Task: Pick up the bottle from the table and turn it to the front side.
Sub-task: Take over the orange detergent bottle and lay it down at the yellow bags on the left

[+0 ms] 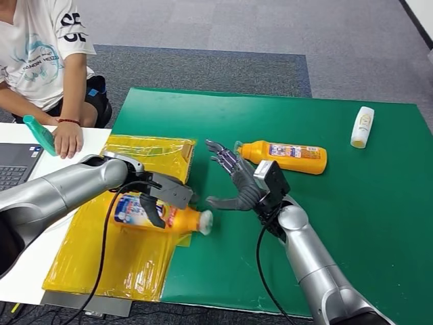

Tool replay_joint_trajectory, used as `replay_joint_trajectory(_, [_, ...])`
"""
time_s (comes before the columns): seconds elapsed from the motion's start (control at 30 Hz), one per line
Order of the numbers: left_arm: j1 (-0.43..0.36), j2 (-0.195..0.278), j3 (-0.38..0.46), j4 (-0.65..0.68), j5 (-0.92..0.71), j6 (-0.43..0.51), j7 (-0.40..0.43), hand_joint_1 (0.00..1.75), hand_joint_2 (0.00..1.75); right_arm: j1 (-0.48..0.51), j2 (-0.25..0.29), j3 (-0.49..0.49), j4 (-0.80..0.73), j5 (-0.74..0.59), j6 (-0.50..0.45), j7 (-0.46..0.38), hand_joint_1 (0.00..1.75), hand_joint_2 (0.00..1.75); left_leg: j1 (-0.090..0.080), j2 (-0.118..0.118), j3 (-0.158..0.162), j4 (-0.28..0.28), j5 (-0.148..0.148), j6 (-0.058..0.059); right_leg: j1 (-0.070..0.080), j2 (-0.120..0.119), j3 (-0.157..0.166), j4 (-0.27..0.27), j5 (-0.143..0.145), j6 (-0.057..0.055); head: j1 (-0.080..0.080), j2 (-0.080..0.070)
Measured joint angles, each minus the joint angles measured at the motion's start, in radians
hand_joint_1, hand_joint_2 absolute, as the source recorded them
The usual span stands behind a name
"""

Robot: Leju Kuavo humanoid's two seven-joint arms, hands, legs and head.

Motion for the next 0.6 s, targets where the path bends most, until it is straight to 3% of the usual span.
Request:
replay_joint_trajectory(0.43, [0.009, -0.001, -0.003, 0.003, -0.005, 0.05, -0.029, 0.0, 1.75, 0.001, 0.0, 0.0, 0.0, 0.002, -0.005, 0.0, 0.0, 1.75, 0.0, 0.0, 0.0, 0.0, 0.0, 0.0, 0.0, 0.0, 0.0, 0.0, 0.0, 0.0, 0.0, 0.0])
replay_joint_trajectory(0.53, [0.033, 0.003, 0.02, -0.002, -0.009, 0.163, -0.075, 0.0, 1.75, 0.008, -0.002, -0.001, -0.006, -0.002, -0.015, 0.0, 0.0, 1.75, 0.0, 0.0, 0.0, 0.0, 0.0, 0.0, 0.0, 0.0, 0.0, 0.0, 0.0, 0.0, 0.0, 0.0])
replay_joint_trajectory(0.6, [0.091, 0.011, 0.087, -0.028, -0.008, 0.296, -0.163, 0.0, 1.75, 0.028, -0.008, -0.004, -0.027, -0.024, -0.006, -0.001, 0.0, 1.75, 0.0, 0.0, 0.001, 0.0, 0.0, 0.0, 0.0, 0.0, 0.001, 0.0, 0.0, 0.0, 0.0, 0.0])
